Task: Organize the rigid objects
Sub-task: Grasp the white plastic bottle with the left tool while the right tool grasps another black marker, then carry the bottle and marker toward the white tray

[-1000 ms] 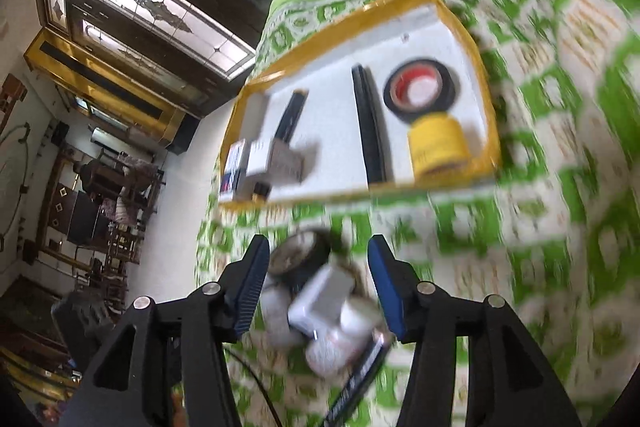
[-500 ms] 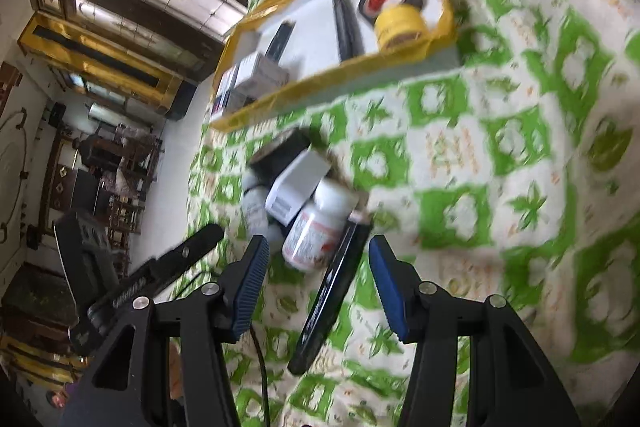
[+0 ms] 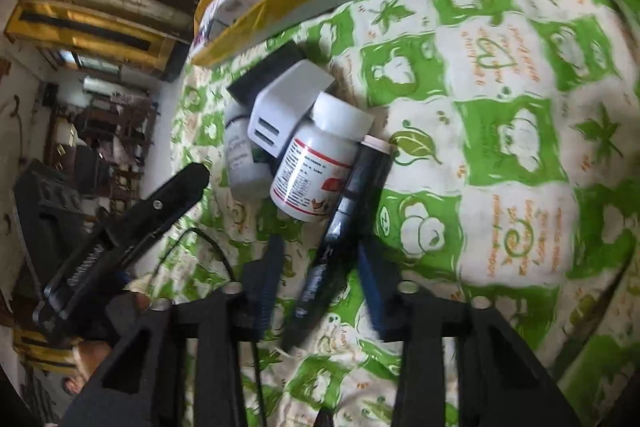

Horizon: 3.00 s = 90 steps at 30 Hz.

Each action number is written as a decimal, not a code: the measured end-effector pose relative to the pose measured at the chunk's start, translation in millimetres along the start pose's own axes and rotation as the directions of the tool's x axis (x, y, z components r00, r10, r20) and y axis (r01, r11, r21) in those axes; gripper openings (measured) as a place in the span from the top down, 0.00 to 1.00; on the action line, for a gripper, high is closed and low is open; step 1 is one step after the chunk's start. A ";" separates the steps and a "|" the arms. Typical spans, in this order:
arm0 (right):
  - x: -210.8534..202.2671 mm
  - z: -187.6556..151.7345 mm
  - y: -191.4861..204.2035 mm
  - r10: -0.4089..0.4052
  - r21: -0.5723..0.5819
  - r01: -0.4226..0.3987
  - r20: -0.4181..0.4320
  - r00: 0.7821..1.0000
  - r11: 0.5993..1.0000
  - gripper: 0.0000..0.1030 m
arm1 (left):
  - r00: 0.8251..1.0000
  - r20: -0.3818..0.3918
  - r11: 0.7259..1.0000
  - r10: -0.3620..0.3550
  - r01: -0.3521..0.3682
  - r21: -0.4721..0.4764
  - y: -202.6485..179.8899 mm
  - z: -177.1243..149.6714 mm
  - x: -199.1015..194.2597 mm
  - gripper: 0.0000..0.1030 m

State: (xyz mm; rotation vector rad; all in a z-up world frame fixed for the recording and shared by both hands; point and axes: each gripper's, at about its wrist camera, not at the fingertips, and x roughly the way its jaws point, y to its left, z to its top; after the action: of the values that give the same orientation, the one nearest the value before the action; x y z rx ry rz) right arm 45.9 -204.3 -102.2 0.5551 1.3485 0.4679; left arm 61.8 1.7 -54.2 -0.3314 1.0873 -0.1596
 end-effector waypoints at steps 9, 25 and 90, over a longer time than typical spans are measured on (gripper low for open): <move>-30.0 8.2 6.5 -0.152 -0.038 0.160 0.159 0.975 0.986 0.81 | 0.999 -0.010 0.998 0.046 -0.046 0.047 -13.2 5.8 9.4 0.36; -4.9 12.1 12.2 -0.189 -0.071 0.197 0.110 0.976 0.978 0.79 | 0.992 -0.054 0.989 0.114 -0.108 0.097 -23.1 11.5 30.1 0.64; -72.9 16.1 0.2 -0.169 -0.028 0.189 0.331 0.928 0.982 0.84 | 1.000 0.018 0.999 0.005 -0.005 0.040 -16.4 2.0 6.3 0.65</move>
State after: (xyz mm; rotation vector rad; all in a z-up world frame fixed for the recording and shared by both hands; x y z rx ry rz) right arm 49.7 -250.5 -43.7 0.4334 1.0500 0.2506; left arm 67.0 -15.2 -53.1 -0.2937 1.0660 -0.1734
